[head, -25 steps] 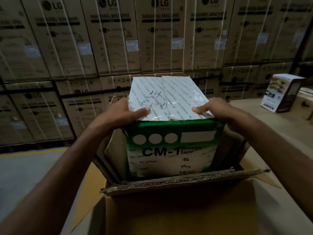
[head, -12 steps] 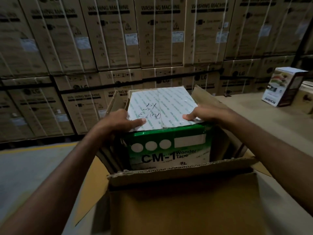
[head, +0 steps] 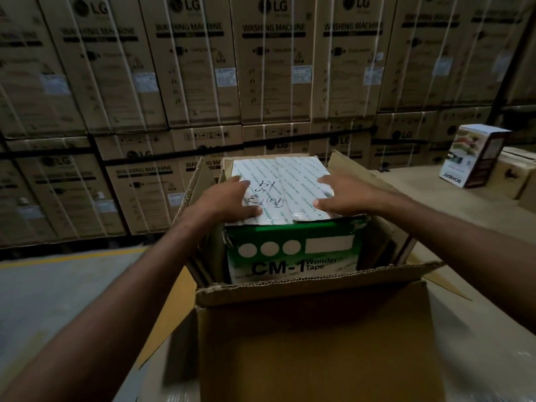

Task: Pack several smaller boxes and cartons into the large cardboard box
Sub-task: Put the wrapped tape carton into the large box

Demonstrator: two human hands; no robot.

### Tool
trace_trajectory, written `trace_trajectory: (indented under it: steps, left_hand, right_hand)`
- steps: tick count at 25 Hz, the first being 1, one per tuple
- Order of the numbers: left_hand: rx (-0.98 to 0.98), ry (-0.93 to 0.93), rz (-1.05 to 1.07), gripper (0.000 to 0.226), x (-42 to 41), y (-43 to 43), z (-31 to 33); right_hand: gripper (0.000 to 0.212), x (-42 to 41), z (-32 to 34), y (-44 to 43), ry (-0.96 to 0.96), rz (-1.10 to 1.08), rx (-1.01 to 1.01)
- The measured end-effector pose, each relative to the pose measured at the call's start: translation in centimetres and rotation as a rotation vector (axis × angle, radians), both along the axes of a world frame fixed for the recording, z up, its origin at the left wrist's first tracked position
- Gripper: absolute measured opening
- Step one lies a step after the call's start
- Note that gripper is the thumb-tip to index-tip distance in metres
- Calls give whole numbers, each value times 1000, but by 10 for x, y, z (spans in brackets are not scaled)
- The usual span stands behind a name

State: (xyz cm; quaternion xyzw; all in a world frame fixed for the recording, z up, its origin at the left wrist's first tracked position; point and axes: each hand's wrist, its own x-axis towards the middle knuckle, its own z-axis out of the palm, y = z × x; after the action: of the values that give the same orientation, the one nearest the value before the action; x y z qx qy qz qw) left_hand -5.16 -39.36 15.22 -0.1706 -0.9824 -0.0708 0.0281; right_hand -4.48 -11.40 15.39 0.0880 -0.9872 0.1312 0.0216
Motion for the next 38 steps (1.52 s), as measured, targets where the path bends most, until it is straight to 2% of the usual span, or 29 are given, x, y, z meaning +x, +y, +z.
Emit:
trace_trajectory:
  steps: [1, 3, 5, 7, 10, 12, 15, 17, 18, 20, 22, 24, 26, 29, 32, 34, 36, 38]
  left_hand:
    - [32, 1, -78, 62, 3, 6, 1]
    - [90, -125, -216, 48, 6, 20, 3]
    - [104, -186, -293, 36, 2, 33, 1]
    - [162, -213, -319, 29, 2, 45, 3]
    - [230, -163, -312, 29, 1, 63, 13]
    - [381, -156, -307, 30, 2, 77, 21]
    - [592, -226, -371, 45, 6, 107, 32]
    - [508, -190, -432, 51, 10, 140, 33]
    - [435, -161, -465, 52, 12, 158, 31]
    - [306, -137, -544, 51, 17, 190, 24]
    - [168, -146, -613, 51, 19, 210, 15]
    - [27, -174, -636, 52, 20, 219, 6]
    - [24, -190, -653, 53, 23, 218, 1]
    - [78, -131, -573, 37, 11, 199, 10]
    - [-118, -93, -369, 26, -3, 165, 26]
    - [-182, -104, -320, 22, -3, 137, 28]
    - [-175, -68, -348, 19, 3, 111, 26]
    - [-135, -1, -343, 18, 10, 90, 23]
  right_hand:
    - [73, 6, 1, -8, 27, 94, 12]
    - [74, 13, -1, -21, -49, 250, 13]
    - [71, 18, 0, -31, -73, 311, -3]
    - [62, 21, 3, -34, 16, 333, -17]
    - [54, 28, 15, -23, 165, 266, 36]
    - [44, 36, 27, -12, 275, 192, 34]
    - [29, 46, 49, 4, 504, 8, -77]
    - [21, 51, 60, 18, 592, -133, -63]
    - [20, 54, 61, 28, 604, -200, 12]
    - [28, 54, 55, 51, 524, -314, 256]
    - [28, 49, 40, 75, 312, -395, 374]
    - [29, 47, 26, 93, 101, -426, 258]
    - [31, 47, 16, 102, 5, -416, 190]
    - [39, 35, 16, 97, 138, -331, 178]
    - [40, 10, 21, 65, 206, -149, -6]
    - [33, -8, 18, 29, 60, -15, -166]
    - [23, -21, 12, -8, -172, 60, -317]
    - [15, -32, 8, -36, -294, 90, -413]
